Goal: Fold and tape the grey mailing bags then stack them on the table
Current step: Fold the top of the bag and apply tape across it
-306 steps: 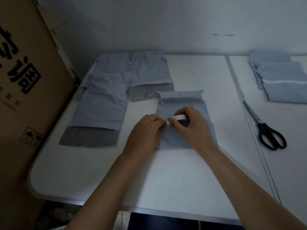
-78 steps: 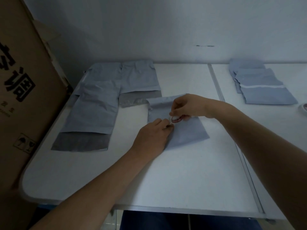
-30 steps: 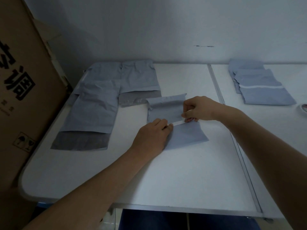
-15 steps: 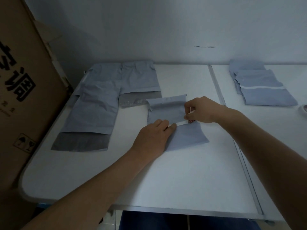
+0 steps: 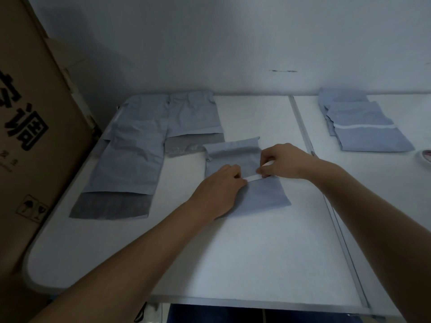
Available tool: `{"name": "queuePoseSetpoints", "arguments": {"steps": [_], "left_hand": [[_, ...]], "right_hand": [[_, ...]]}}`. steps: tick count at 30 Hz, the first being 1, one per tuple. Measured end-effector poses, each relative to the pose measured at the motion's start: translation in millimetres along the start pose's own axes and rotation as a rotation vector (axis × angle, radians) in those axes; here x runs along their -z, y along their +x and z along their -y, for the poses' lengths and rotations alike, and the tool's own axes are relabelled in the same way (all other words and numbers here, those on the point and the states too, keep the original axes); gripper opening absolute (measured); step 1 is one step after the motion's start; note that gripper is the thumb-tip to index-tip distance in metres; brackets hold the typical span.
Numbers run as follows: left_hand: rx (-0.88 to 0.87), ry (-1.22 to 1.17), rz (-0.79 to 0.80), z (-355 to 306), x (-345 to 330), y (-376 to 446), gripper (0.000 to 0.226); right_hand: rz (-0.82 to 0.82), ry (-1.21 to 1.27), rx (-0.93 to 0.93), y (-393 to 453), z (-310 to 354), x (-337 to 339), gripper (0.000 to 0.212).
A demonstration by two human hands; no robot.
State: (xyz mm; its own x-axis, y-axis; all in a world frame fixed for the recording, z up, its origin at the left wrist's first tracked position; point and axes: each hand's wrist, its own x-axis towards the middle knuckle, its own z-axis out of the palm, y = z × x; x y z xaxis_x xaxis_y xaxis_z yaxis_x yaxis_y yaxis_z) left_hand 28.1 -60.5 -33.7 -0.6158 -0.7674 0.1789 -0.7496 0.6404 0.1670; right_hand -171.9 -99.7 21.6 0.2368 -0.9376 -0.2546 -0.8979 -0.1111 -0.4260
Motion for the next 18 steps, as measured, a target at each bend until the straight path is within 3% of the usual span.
{"name": "queuePoseSetpoints", "arguments": {"steps": [4, 9, 12, 18], "left_hand": [[-0.023, -0.009, -0.092, -5.9, -11.7, 9.3, 0.008], [-0.084, 0.019, -0.178, -2.6, -20.5, 4.2, 0.035], [-0.096, 0.058, -0.198, -2.7, -22.1, 3.0, 0.036], [-0.088, 0.084, -0.198, -3.1, -27.4, 3.2, 0.034]], "right_hand": [[0.019, 0.011, -0.001, 0.0, -1.2, 1.5, 0.013], [0.022, 0.123, 0.007, -0.9, -3.4, -0.8, 0.016], [-0.008, 0.340, -0.027, -1.5, -3.5, -3.5, 0.008], [-0.055, 0.371, -0.005, -2.4, -9.7, 0.9, 0.012]]}}
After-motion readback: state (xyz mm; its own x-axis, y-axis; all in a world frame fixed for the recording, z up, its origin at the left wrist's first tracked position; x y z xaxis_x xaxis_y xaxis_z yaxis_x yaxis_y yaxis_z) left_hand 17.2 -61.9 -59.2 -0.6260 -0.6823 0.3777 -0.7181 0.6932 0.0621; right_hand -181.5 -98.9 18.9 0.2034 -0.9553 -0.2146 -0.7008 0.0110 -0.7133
